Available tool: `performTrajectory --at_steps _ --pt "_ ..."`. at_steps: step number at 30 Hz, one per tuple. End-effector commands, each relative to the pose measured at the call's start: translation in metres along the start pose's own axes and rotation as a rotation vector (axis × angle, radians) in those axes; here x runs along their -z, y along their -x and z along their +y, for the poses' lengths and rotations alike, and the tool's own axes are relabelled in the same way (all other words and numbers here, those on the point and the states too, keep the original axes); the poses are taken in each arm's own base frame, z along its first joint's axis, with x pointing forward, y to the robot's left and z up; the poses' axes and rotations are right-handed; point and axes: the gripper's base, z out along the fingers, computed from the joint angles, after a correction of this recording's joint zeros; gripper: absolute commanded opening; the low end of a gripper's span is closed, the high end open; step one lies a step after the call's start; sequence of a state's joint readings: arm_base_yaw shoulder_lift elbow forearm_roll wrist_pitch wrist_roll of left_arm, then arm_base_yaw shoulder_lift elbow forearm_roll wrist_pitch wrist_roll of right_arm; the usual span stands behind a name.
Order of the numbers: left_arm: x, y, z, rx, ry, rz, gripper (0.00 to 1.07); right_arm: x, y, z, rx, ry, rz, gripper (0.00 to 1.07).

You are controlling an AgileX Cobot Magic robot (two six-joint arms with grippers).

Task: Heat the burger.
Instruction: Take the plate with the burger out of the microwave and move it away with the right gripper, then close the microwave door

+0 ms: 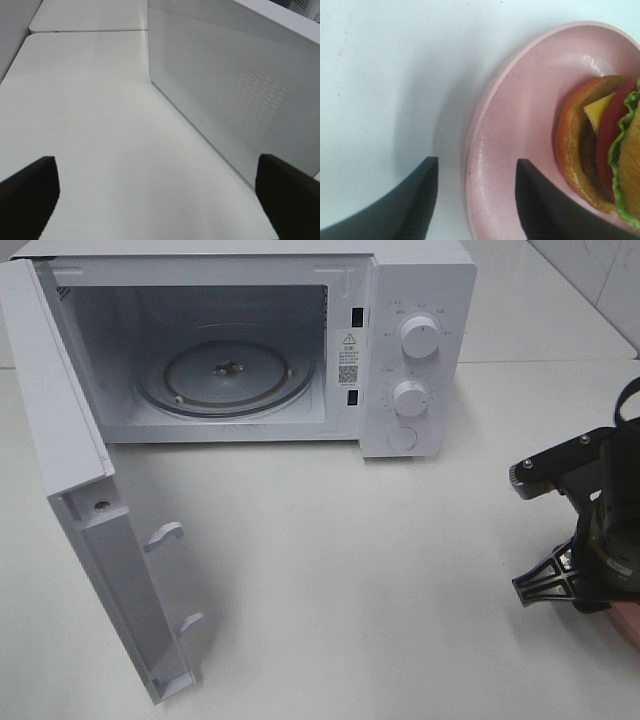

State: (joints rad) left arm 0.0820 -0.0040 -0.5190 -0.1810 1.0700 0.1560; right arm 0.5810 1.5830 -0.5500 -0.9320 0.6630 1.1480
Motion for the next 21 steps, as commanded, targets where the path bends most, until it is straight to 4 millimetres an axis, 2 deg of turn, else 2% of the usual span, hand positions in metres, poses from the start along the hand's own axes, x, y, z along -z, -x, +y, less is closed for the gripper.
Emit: performTrajectory --at_steps 1,6,15,21 --pt "0.001 -0.001 0.0 -0.001 -0.004 -0.002 1.0 0.01 0.003 -0.005 -0.031 0.041 -0.027 0.53" --pt "0.001 -0.001 0.0 -0.001 -0.004 -0.002 1.0 0.034 0.001 -0.012 -0.03 0.164 -0.077 0.54" --pt "0.001 -0.001 0.0 -0.001 -0.004 -0.002 1.0 0.063 -0.007 -0.022 0.01 0.312 -0.134 0.54" --pt "0.001 -0.001 0.0 -0.001 -0.004 -0.002 1.0 0.086 -0.014 -0.032 0.055 0.41 -0.212 0.63"
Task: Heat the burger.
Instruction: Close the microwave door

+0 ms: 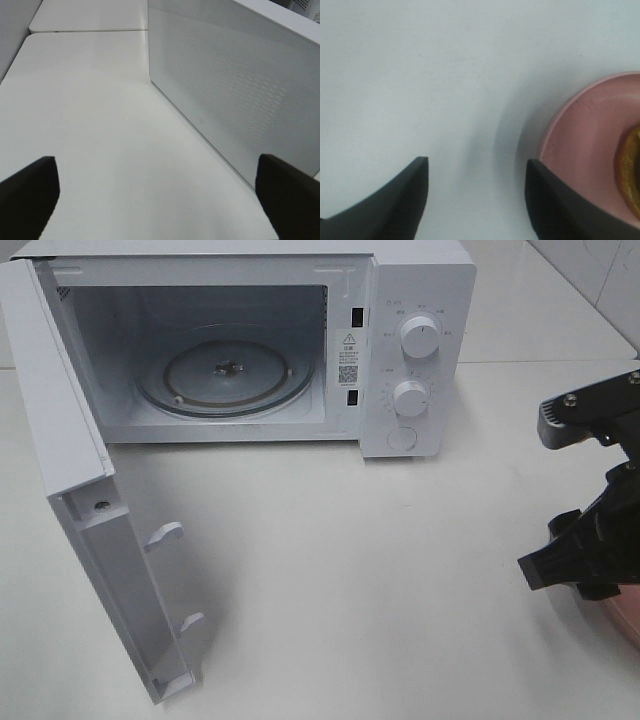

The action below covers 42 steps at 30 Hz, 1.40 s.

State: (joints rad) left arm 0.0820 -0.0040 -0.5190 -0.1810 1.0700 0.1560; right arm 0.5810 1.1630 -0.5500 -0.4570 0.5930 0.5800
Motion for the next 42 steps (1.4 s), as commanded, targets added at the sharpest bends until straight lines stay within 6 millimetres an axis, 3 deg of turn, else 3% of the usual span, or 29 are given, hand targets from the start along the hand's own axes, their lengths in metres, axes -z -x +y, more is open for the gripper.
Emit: performTrajectory --at_steps 1,7,21,23,32,42 --pt "0.001 -0.001 0.0 -0.001 -0.004 -0.002 1.0 0.021 -0.003 -0.002 0.03 0.079 -0.063 0.68" --pt "0.001 -0.001 0.0 -0.001 -0.004 -0.002 1.0 0.049 -0.015 -0.01 0.028 0.12 -0.127 0.76" --pt "0.001 -0.001 0.0 -0.001 -0.004 -0.002 1.0 0.097 -0.061 -0.036 -0.058 0.115 -0.179 0.76" --pt "0.001 -0.001 0.0 -0.001 -0.004 -0.002 1.0 0.105 -0.075 -0.042 -0.08 0.12 -0.189 0.76" --pt "0.001 -0.001 0.0 -0.001 -0.004 -0.002 1.0 0.114 -0.092 -0.048 -0.09 0.123 -0.208 0.76" --pt "0.001 -0.001 0.0 -0.001 -0.004 -0.002 1.0 0.119 -0.116 -0.057 -0.229 0.072 -0.418 0.76"
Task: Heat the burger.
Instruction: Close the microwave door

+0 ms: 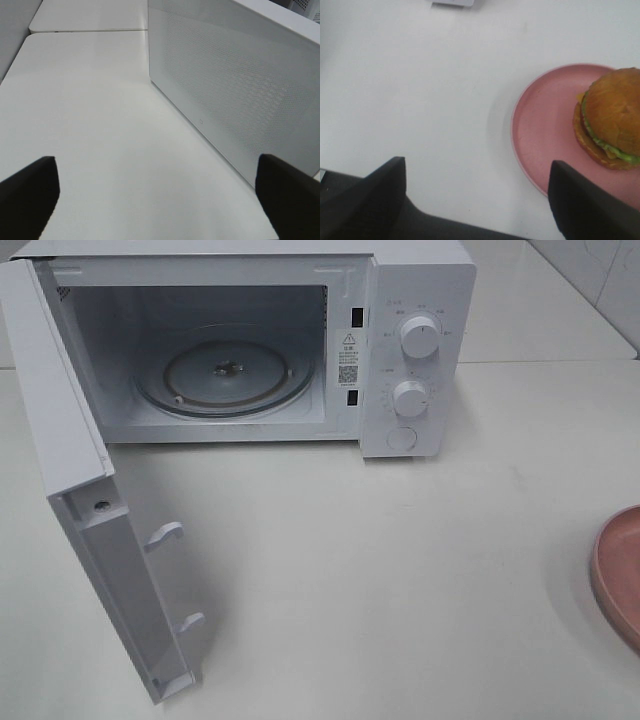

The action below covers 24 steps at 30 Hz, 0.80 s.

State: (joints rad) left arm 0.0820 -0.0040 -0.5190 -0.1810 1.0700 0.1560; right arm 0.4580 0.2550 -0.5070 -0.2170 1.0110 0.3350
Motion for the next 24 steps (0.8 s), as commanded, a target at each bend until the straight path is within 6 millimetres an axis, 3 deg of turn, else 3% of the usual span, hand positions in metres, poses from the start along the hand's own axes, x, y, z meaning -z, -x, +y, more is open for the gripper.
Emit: performTrajectory --at_steps 1,15,24 --pt "0.001 -0.001 0.0 -0.001 -0.004 -0.002 1.0 0.009 -0.006 -0.004 -0.013 -0.044 -0.102 0.76" --pt "0.001 -0.001 0.0 -0.001 -0.004 -0.002 1.0 0.031 -0.028 -0.003 -0.064 -0.145 -0.293 0.76" --pt "0.001 -0.001 0.0 -0.001 -0.004 -0.002 1.0 0.032 -0.029 -0.004 -0.052 -0.15 -0.298 0.76"
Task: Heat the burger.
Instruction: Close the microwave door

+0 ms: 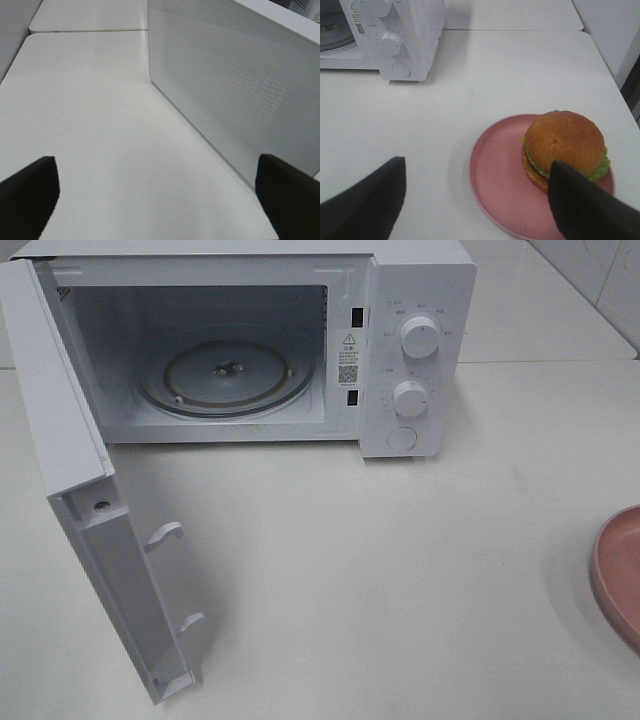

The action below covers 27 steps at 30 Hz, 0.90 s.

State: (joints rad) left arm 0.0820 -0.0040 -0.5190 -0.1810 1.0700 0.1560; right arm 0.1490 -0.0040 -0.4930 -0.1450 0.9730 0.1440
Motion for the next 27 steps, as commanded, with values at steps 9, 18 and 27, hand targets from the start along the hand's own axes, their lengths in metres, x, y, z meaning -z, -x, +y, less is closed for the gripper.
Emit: performTrajectory --at_steps 9,18,27 --pt "0.0006 -0.0012 -0.0002 -0.001 -0.004 -0.002 1.0 0.0024 -0.0023 0.0004 -0.012 0.005 -0.03 0.76" --pt "0.0006 -0.0012 -0.0002 -0.001 -0.004 -0.002 1.0 0.0024 -0.0023 0.0004 -0.012 0.005 -0.03 0.76" --pt "0.0006 -0.0012 -0.0002 -0.001 -0.004 -0.002 1.0 0.0024 -0.0023 0.0004 -0.012 0.005 -0.03 0.76"
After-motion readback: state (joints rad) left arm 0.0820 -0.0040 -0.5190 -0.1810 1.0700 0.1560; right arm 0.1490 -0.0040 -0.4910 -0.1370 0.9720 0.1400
